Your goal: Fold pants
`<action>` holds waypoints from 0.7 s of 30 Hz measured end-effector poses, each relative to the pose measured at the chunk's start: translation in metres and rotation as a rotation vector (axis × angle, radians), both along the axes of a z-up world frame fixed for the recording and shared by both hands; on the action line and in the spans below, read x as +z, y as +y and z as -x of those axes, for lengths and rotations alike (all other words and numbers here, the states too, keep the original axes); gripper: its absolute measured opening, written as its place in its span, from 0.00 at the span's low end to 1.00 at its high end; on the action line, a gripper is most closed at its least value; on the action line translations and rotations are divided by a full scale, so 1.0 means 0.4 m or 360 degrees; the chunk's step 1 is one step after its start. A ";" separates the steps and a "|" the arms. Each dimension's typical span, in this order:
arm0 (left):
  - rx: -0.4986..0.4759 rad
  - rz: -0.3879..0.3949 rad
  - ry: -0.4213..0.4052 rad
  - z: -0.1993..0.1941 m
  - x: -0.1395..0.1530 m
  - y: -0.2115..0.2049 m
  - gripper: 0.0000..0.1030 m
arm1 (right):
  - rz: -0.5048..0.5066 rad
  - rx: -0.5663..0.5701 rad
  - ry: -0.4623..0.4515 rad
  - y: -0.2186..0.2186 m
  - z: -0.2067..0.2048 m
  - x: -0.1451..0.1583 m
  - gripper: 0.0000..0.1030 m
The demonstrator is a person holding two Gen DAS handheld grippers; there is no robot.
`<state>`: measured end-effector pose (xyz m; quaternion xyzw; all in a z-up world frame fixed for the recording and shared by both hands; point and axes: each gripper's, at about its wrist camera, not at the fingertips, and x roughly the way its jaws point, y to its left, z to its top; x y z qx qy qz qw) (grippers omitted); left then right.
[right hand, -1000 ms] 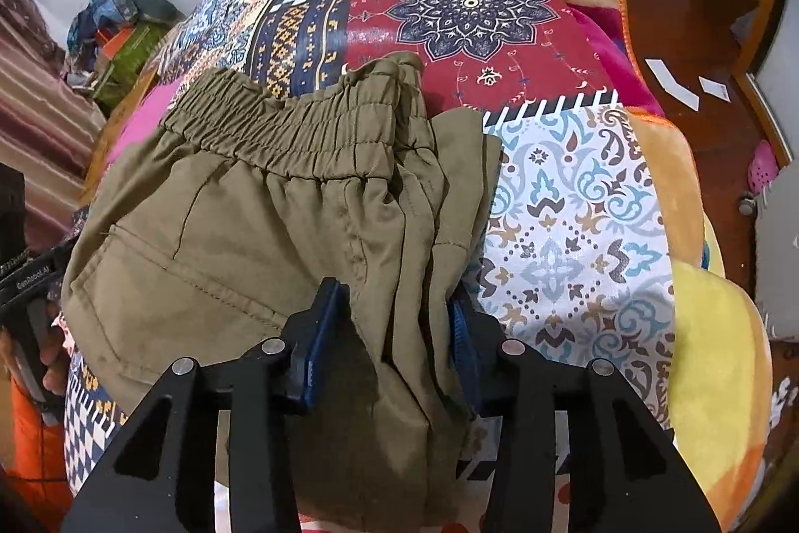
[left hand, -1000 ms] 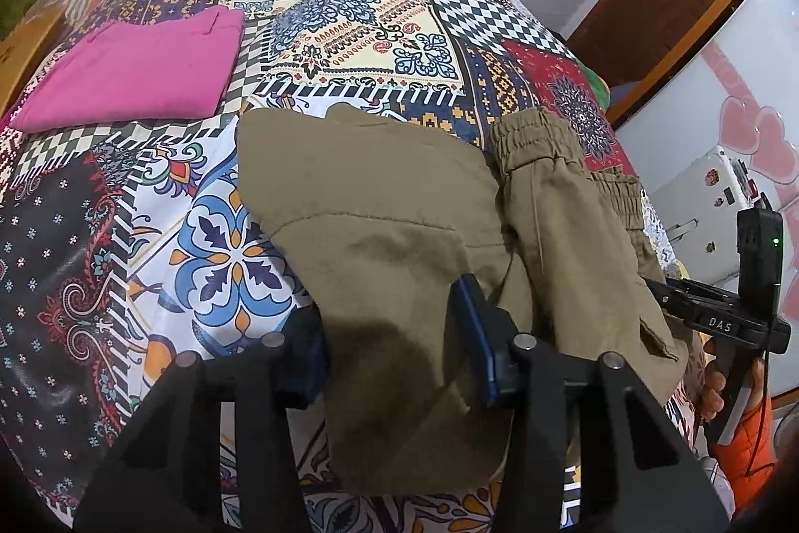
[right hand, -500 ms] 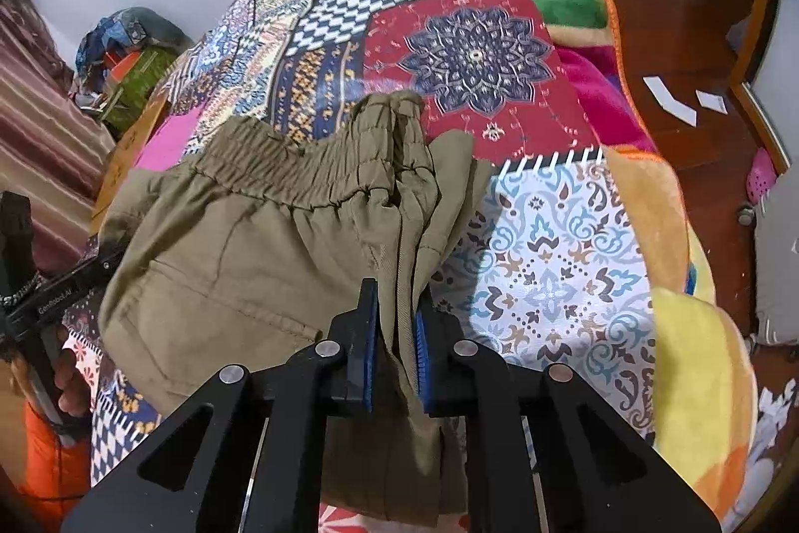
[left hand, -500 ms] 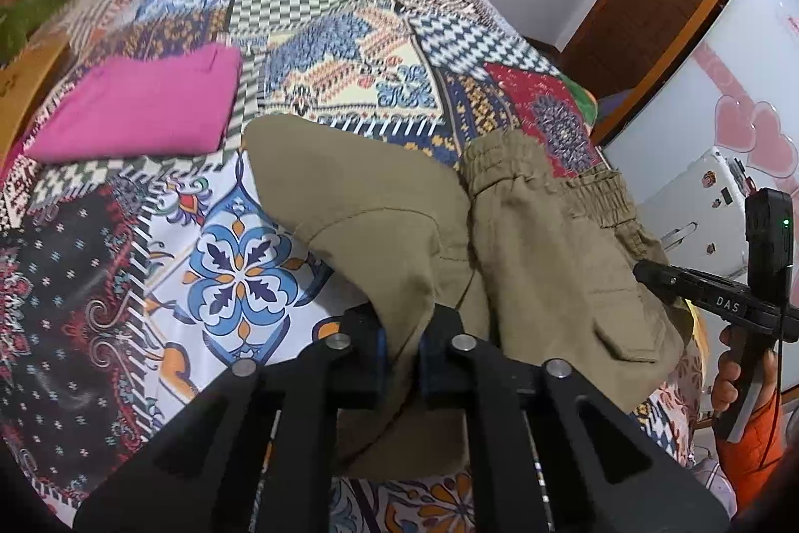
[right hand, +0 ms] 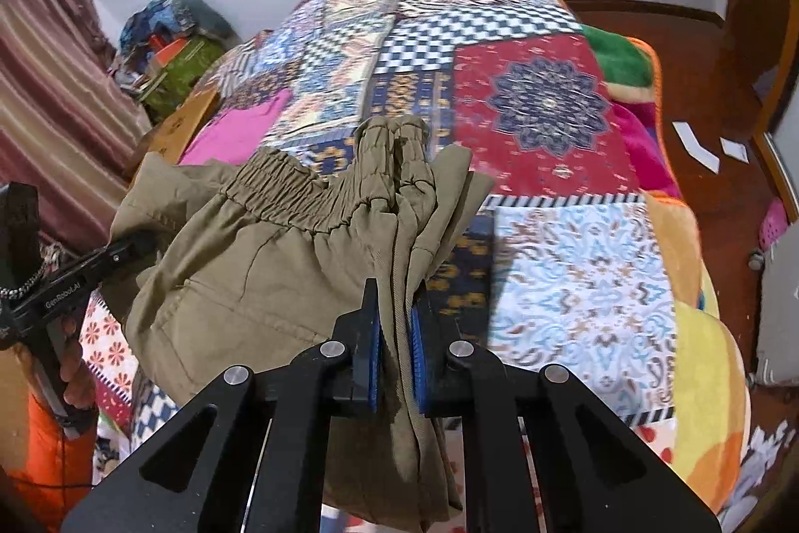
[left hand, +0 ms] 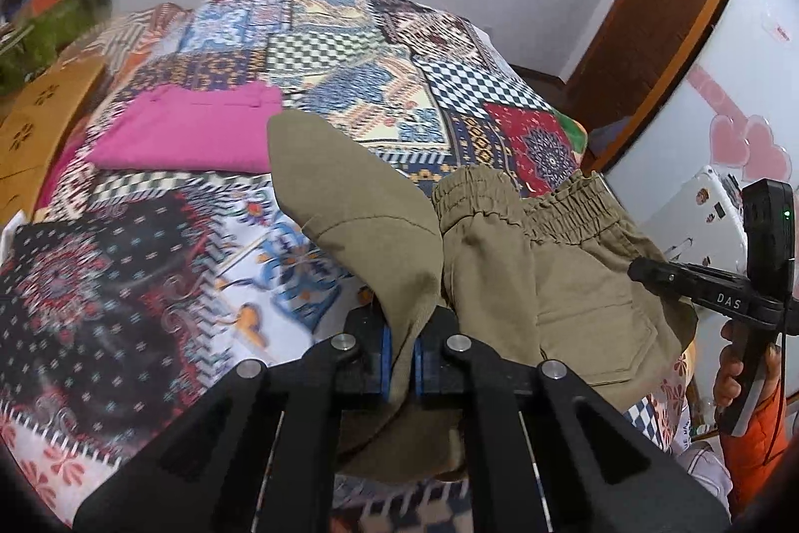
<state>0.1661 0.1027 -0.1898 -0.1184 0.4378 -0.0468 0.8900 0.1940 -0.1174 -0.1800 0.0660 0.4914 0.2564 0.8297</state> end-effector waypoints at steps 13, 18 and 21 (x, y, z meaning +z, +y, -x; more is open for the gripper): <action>0.0225 0.0013 -0.0057 0.131 0.032 0.172 0.06 | 0.0032 0.0243 -0.0121 0.213 0.023 0.056 0.08; 0.0291 0.0036 -0.0094 0.149 0.041 0.239 0.06 | 0.0043 0.0299 -0.0177 0.285 0.009 0.087 0.08; 0.0318 0.0033 -0.0118 0.146 0.049 0.268 0.06 | 0.0053 0.0325 -0.0224 0.317 -0.002 0.109 0.08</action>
